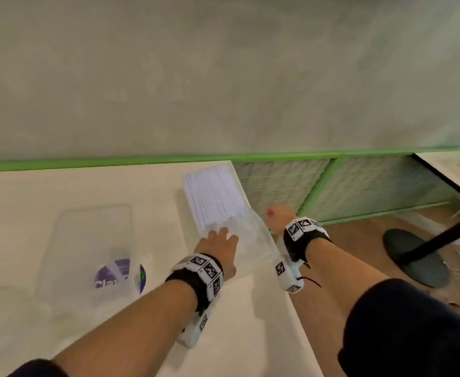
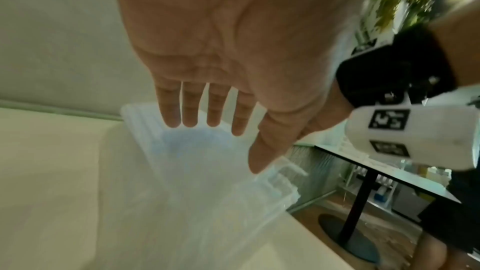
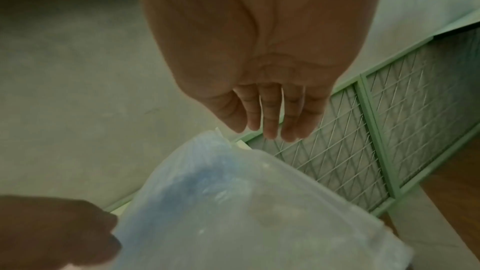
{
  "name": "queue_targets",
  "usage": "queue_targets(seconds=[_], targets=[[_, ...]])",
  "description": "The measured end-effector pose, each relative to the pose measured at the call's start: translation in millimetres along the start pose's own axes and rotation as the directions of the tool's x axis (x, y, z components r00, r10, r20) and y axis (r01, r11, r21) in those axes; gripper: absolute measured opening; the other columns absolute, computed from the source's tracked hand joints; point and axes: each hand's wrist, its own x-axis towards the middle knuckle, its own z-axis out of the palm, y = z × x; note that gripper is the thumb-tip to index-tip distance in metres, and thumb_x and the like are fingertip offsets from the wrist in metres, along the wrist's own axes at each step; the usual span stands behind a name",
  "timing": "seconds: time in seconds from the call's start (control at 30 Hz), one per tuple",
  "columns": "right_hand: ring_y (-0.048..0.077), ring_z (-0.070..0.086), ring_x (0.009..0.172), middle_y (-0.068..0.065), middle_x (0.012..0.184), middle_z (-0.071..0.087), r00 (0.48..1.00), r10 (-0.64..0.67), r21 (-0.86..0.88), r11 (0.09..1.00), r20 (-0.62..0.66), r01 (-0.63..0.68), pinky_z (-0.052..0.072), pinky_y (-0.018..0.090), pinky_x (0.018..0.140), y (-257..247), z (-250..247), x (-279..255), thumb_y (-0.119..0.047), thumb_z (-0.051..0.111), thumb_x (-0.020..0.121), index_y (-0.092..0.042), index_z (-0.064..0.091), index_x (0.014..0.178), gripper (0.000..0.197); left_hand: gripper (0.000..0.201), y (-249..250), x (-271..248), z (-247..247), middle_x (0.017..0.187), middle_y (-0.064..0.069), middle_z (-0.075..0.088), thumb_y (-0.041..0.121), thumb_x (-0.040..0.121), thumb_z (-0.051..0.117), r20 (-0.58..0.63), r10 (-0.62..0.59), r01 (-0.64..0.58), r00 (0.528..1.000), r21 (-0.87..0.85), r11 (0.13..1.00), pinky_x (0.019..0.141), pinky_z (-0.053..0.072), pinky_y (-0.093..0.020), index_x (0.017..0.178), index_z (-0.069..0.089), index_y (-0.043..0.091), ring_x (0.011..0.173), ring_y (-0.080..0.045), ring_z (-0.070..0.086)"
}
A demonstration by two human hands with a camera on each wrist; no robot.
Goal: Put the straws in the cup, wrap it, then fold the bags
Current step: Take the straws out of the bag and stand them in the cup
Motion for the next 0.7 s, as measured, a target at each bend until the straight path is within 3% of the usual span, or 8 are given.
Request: queue_targets(seconds=[0.13,0.23,0.3,0.4,0.47,0.57,0.63,0.7], targets=[[0.031,0.058,0.115,0.015,0.125,0.062,0.999,0.023,0.081,0.996,0.044,-0.027,0.044,0.035,0.098,-9,5,9,-0.015,0.043,0.097,-0.006,0.064,0.117,0.03,0.078,0,11,20,0.159,-0.008,0.003,0.027,0.086,0.061,0.106,-0.026,0.02,0.994,0.052,0.998,0.111,0.03,-0.044,0.15,0.016,0.019,0.141,-0.032,0.018],[0.025,0.063,0.084,0.012,0.098,0.067,0.995,0.017,0.299,0.953,0.101,-0.047,0.052,0.033,0.074,-10,9,18,-0.017,0.047,0.098,-0.005,0.065,0.101,0.021,0.089,-2,15,32,0.16,-0.006,-0.002,0.035,0.085,0.063,0.121,-0.03,0.022,0.992,0.063,0.998,0.111,0.028,-0.046,0.152,0.006,0.021,0.142,-0.033,0.016],[0.019,0.057,0.067,0.006,0.082,0.062,0.997,0.015,0.382,0.923,0.073,-0.042,0.045,0.025,0.057,-11,8,18,-0.025,0.051,0.098,-0.005,0.065,0.1,0.024,0.091,-3,15,36,0.159,-0.006,0.002,0.042,0.085,0.061,0.076,-0.063,0.056,0.995,0.081,0.995,0.11,0.028,-0.048,0.152,0.001,0.023,0.139,-0.032,0.021],[0.014,0.047,0.053,0.0,0.062,0.051,0.999,-0.037,0.391,0.92,0.027,0.023,0.039,0.023,0.051,-16,4,15,-0.03,0.055,0.098,-0.011,0.063,0.091,0.022,0.086,-2,14,33,0.153,-0.007,0.017,0.048,0.087,0.055,-0.006,-0.088,0.089,0.996,0.066,0.994,0.104,0.033,-0.048,0.15,0.003,0.023,0.131,-0.031,0.033],[0.011,0.049,0.052,-0.003,0.062,0.053,0.995,-0.099,0.408,0.908,-0.006,0.093,0.041,0.021,0.051,-23,-4,11,-0.033,0.054,0.099,-0.014,0.064,0.096,0.022,0.078,-2,11,27,0.146,-0.007,0.026,0.039,0.088,0.056,-0.014,-0.055,0.055,0.998,0.03,0.998,0.098,0.037,-0.045,0.148,0.01,0.022,0.122,-0.03,0.041],[0.008,0.059,0.058,-0.003,0.076,0.062,0.973,-0.22,0.311,0.922,-0.066,0.23,0.05,0.025,0.055,-37,-24,1,-0.027,0.053,0.1,-0.022,0.056,0.086,0.015,0.07,-7,2,17,0.142,-0.004,0.031,0.008,0.084,0.052,0.067,0.043,-0.042,0.997,-0.024,0.999,0.097,0.039,-0.043,0.145,0.021,0.023,0.116,-0.028,0.046],[0.008,0.063,0.059,0.001,0.083,0.065,0.959,-0.271,0.212,0.935,-0.085,0.284,0.056,0.031,0.059,-45,-37,-9,-0.014,0.052,0.1,-0.025,0.051,0.079,0.023,0.068,-12,-8,12,0.142,-0.003,0.031,0.001,0.083,0.048,0.072,0.08,-0.078,0.994,-0.031,0.996,0.098,0.039,-0.042,0.144,0.029,0.023,0.118,-0.027,0.046],[0.009,0.063,0.058,0.002,0.087,0.067,0.944,-0.313,0.124,0.938,-0.105,0.325,0.052,0.025,0.055,-51,-51,-26,-0.001,0.046,0.097,-0.024,0.051,0.078,0.031,0.063,-15,-21,9,0.142,-0.002,0.031,0.001,0.084,0.047,-0.028,0.074,-0.076,0.997,-0.07,0.995,0.098,0.039,-0.04,0.142,0.033,0.021,0.118,-0.027,0.044]])
